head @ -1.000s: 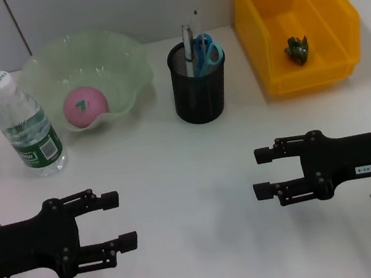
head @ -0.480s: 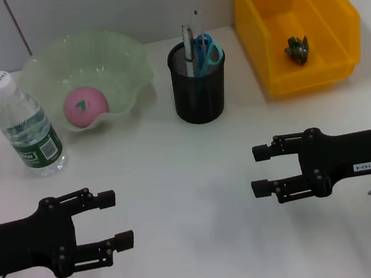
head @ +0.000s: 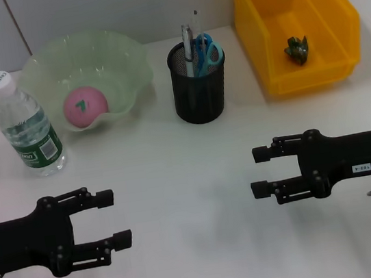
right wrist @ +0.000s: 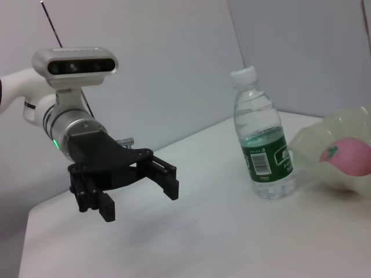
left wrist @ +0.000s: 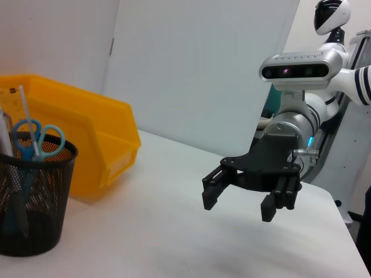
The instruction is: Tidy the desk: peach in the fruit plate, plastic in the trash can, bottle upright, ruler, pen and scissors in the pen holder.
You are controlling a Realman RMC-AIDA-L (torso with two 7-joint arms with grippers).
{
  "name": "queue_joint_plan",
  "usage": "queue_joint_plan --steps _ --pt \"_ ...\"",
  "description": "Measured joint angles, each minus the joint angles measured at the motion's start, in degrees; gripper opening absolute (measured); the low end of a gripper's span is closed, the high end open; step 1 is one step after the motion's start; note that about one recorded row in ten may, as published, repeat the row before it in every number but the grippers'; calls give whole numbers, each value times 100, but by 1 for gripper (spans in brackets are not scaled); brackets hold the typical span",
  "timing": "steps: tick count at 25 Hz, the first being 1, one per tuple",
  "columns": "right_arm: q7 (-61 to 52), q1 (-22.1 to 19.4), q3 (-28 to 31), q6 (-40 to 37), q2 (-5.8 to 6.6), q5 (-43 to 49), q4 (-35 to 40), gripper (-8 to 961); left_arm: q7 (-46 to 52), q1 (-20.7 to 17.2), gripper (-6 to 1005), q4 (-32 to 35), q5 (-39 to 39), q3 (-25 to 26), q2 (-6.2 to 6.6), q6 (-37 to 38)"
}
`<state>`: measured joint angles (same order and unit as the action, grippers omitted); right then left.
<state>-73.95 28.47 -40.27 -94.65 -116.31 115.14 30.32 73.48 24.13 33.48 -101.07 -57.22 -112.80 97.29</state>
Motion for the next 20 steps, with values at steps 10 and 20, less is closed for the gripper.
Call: queue_joint_plan --steps 10,20 --pt "-6 12 -2 0 -9 -3 0 758 0 13 811 1 0 0 6 -9" --pt "-6 26 20 -1 -6 -15 3 758 0 28 811 0 0 0 22 -36"
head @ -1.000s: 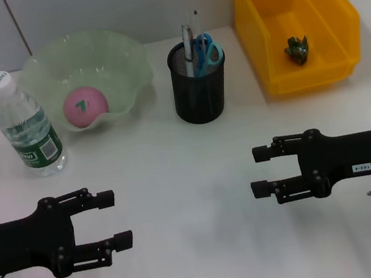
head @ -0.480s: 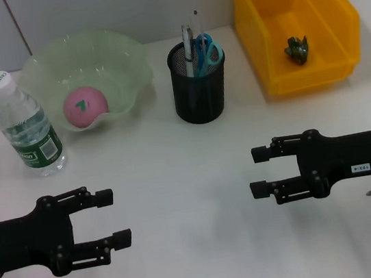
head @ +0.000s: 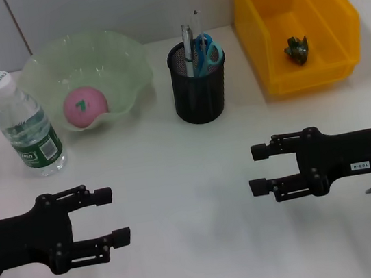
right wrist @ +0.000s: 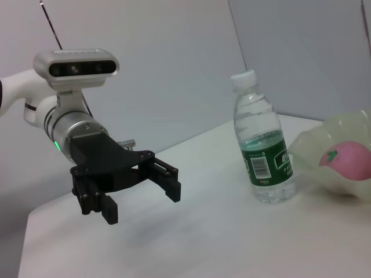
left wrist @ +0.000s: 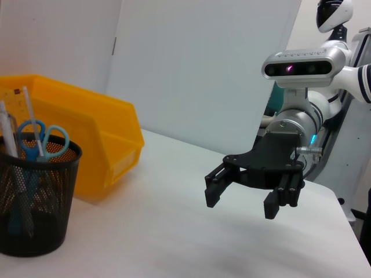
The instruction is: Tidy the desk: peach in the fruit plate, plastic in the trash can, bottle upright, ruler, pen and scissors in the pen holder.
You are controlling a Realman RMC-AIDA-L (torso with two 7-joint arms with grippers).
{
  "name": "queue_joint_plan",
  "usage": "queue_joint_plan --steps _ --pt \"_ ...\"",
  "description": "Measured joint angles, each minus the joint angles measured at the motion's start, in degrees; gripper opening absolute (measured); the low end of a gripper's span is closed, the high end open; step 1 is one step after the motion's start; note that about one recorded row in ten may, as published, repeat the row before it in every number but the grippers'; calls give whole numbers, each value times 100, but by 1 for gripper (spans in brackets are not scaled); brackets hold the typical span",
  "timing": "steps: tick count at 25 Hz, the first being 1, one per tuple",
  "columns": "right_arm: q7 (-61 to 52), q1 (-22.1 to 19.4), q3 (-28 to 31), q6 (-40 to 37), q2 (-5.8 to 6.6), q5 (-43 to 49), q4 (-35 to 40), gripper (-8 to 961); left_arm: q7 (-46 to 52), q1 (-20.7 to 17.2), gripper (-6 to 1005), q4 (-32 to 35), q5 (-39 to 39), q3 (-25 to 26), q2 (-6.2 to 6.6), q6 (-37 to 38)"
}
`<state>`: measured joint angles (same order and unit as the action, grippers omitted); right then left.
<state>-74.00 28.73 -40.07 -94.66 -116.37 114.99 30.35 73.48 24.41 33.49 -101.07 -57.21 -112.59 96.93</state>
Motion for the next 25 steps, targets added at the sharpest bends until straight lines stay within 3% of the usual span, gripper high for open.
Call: queue_joint_plan --steps 25 --pt "1 22 -3 0 2 -22 -3 758 10 23 811 0 0 0 17 1"
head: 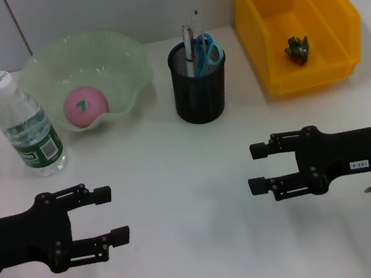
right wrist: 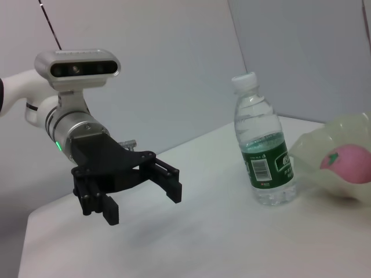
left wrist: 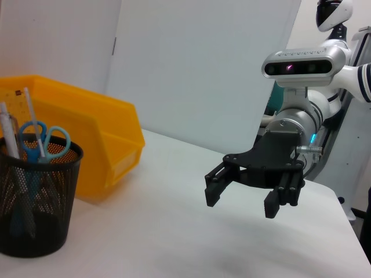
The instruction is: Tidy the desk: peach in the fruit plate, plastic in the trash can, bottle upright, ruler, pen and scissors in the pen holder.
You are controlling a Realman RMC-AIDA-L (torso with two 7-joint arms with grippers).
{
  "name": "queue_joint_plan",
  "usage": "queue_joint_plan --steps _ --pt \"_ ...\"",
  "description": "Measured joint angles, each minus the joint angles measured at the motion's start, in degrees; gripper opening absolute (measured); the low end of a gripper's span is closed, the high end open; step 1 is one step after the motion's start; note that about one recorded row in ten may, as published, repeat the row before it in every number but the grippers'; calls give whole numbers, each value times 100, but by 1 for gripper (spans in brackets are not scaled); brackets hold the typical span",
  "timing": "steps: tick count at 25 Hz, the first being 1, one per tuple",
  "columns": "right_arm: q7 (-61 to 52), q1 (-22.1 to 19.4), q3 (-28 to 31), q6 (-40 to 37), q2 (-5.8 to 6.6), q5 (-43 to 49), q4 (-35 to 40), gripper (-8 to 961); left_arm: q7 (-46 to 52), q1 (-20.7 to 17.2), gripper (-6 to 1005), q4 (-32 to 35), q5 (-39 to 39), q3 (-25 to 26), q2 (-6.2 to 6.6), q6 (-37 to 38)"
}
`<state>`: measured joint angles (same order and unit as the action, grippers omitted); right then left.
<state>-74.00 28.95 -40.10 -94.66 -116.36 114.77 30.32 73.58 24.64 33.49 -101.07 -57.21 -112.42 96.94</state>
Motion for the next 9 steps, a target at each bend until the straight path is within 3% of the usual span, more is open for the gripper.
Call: queue_joint_plan --steps 9 --pt "4 16 13 1 0 23 0 758 42 6 811 0 0 0 1 0"
